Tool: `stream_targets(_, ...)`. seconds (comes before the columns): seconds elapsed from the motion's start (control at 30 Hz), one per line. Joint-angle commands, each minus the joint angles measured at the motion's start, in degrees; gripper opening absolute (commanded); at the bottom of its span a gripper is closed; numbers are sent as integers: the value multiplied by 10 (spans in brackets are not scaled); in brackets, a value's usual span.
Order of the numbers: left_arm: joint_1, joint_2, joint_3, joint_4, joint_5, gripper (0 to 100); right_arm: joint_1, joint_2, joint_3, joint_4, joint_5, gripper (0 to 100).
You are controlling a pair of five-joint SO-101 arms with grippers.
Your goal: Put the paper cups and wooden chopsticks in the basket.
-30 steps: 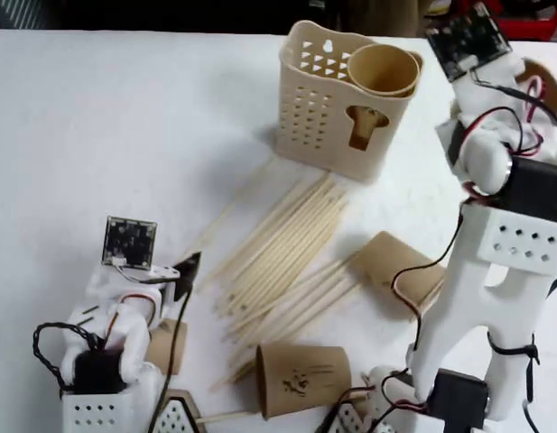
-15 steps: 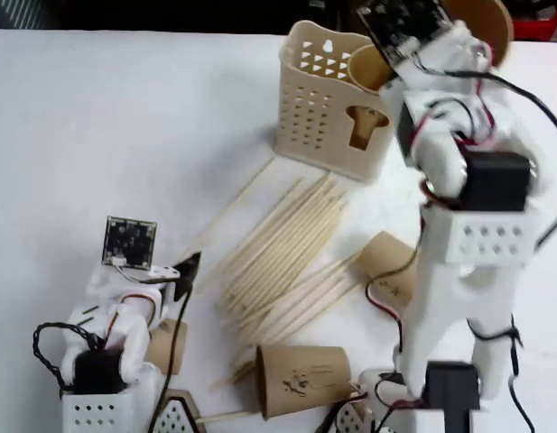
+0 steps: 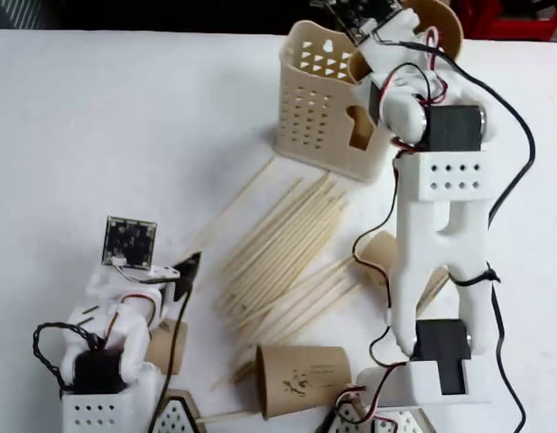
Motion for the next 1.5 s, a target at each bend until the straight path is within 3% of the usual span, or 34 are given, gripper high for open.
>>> stream_targets(0.0,-4,-6,-5,-15,-7,347,-21,-9,-23,-13,-6,19)
stream_targets(0.67,-4,-6,-5,-15,-7,347,-15,44,-24,-11,-25,24)
stream_targets(0.83,-4,-6,-5,-15,-7,347,-14,16,-23,-4,-75,164)
stream_targets(0.93,-4,-6,-5,-15,-7,347,-16,-7,-23,24,-80,237)
stream_targets(1.47,-4,-6,-5,-15,-7,347,19,-117,-19,255,-83,239)
